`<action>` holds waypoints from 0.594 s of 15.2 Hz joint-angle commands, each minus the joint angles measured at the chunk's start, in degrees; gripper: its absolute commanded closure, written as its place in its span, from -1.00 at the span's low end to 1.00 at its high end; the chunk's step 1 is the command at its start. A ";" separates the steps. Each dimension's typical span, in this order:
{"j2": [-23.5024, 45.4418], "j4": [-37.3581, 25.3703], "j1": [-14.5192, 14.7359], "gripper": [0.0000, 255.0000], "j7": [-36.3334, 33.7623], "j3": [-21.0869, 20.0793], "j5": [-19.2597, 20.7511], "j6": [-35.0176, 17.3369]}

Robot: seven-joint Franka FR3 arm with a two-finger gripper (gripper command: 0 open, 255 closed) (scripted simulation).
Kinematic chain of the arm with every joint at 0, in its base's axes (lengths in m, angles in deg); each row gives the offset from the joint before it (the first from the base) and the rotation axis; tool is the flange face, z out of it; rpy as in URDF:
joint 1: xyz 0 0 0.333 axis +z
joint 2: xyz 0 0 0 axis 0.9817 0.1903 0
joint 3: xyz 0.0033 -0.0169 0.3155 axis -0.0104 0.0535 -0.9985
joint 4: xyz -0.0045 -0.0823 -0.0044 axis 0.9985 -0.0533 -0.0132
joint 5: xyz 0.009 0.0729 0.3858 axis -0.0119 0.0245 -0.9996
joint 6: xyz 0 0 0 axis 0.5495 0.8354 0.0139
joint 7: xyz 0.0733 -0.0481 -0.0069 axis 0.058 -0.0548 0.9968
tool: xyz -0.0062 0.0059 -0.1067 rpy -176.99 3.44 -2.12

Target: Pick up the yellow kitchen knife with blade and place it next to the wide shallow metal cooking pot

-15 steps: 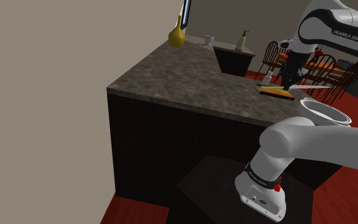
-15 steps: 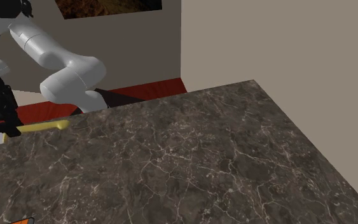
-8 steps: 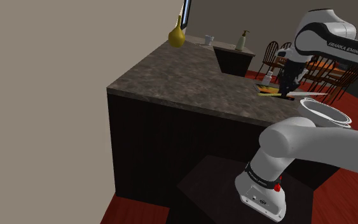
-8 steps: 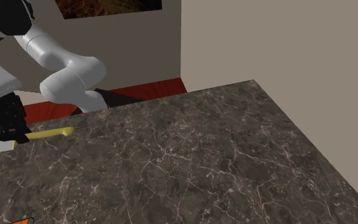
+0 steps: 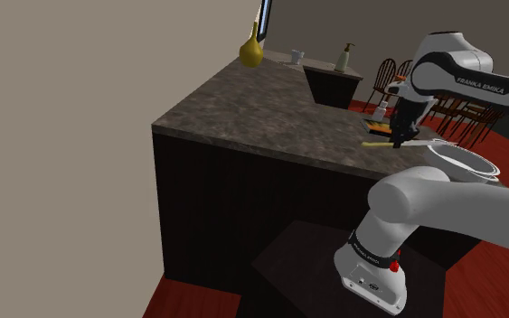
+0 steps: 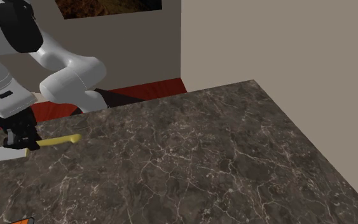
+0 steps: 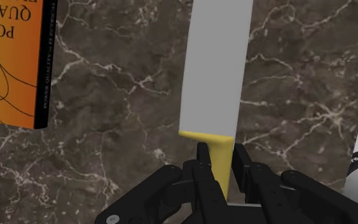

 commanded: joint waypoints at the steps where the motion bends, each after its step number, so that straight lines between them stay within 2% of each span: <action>1: -0.42 1.69 -0.37 1.00 -0.28 0.86 0.86 -1.26; 4: -0.80 4.01 -0.89 1.00 -0.73 2.18 2.17 -3.14; 9: -0.80 4.01 -0.89 1.00 -0.73 2.18 2.17 -3.14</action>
